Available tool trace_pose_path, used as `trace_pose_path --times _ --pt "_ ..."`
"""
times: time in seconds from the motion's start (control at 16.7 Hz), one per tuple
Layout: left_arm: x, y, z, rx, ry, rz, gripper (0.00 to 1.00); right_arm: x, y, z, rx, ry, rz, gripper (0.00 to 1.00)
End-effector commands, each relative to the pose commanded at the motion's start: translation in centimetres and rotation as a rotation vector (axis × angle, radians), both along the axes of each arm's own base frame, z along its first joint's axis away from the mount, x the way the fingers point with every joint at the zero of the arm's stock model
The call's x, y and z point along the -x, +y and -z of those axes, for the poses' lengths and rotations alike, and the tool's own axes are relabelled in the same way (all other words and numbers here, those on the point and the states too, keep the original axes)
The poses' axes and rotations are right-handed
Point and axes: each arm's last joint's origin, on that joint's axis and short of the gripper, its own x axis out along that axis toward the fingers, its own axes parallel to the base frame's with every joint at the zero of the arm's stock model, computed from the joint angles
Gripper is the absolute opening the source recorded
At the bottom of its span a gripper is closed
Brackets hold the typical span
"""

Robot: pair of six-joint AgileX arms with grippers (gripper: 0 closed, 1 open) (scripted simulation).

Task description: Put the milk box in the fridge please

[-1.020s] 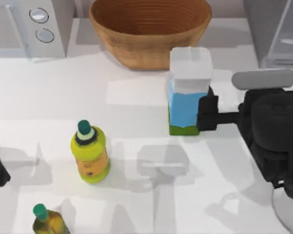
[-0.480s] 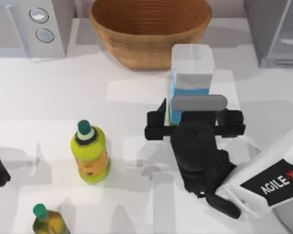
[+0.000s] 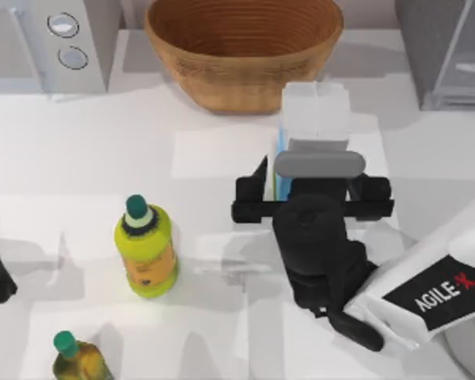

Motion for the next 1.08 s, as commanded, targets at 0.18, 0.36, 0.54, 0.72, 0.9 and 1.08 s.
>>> trace_pose_path --times 0.18,0.36,0.54,0.72,0.9,1.08 --pt "0.0 0.0 0.0 0.0 0.0 0.0 1.0 -2.1 0.2 0.4 -0.001 -0.001 -0.001 1.0" --pt "0.0 0.0 0.0 0.0 0.0 0.0 1.0 -4.1 0.1 0.9 0.0 -0.001 -0.001 1.0" --pt "0.0 0.0 0.0 0.0 0.0 0.0 1.0 -4.4 0.0 0.9 0.0 -0.001 -0.001 1.0" --pt "0.0 0.0 0.0 0.0 0.0 0.0 1.0 -4.4 0.0 0.9 0.0 -0.001 -0.001 0.85" --pt "0.0 0.0 0.0 0.0 0.0 0.0 1.0 -4.4 0.0 0.9 0.0 -0.001 -0.001 0.62" --pt "0.0 0.0 0.0 0.0 0.0 0.0 1.0 -4.4 0.0 0.9 0.0 -0.001 -0.001 0.4"
